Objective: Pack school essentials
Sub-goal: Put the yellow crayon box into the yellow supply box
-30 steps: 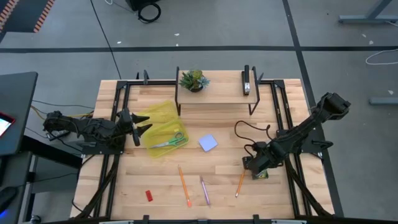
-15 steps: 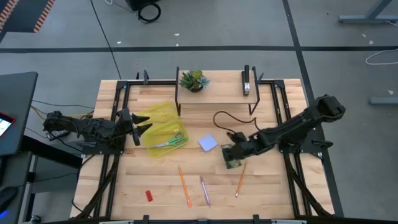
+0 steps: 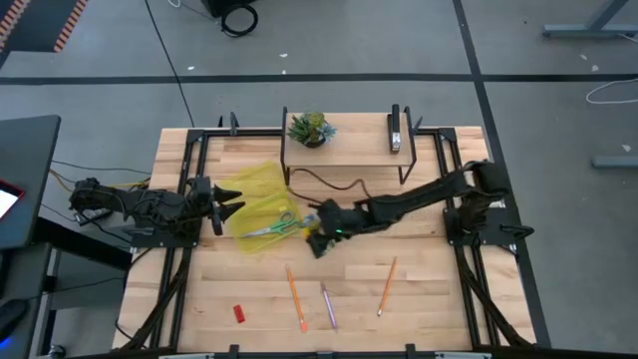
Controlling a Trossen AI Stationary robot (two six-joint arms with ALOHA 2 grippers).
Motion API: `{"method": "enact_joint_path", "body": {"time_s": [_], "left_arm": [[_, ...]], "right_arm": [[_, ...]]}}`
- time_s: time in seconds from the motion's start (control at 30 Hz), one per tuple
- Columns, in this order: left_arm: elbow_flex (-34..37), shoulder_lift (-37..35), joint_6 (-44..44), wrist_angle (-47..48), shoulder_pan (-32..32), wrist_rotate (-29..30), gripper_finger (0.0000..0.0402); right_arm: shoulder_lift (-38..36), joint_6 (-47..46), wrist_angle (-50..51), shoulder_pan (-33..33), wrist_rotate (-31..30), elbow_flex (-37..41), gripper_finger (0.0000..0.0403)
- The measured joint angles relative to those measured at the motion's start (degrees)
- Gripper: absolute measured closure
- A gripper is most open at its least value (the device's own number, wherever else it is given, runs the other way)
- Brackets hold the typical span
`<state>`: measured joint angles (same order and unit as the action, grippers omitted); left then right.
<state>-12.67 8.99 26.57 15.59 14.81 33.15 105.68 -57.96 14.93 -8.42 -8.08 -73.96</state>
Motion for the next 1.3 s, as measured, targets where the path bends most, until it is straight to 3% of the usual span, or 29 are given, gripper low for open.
{"method": "enact_joint_path", "body": {"time_s": [0.23,0.53,0.93,1.13,1.3], "left_arm": [[-0.11,0.00,3.12,-1.31,0.00,-6.08,0.0221],[-0.17,0.00,15.61,-0.65,0.19,-22.73,0.0228],[-0.17,0.00,28.51,-0.81,0.22,-39.70,0.0247],[-0.17,0.00,31.99,-1.45,0.22,-42.39,0.0257],[-0.19,0.16,32.83,-1.94,0.22,-42.41,0.0264]], "right_arm": [[9.98,11.87,7.11,3.80,3.15,-16.07,0.0076],[15.94,22.76,11.65,7.64,7.04,-27.72,0.0076],[19.47,40.12,6.50,10.44,9.46,-31.06,0.0076],[22.53,51.37,-0.69,10.57,10.81,-31.03,0.0076],[24.25,63.78,-0.04,11.06,12.70,-30.95,0.0076]]}}
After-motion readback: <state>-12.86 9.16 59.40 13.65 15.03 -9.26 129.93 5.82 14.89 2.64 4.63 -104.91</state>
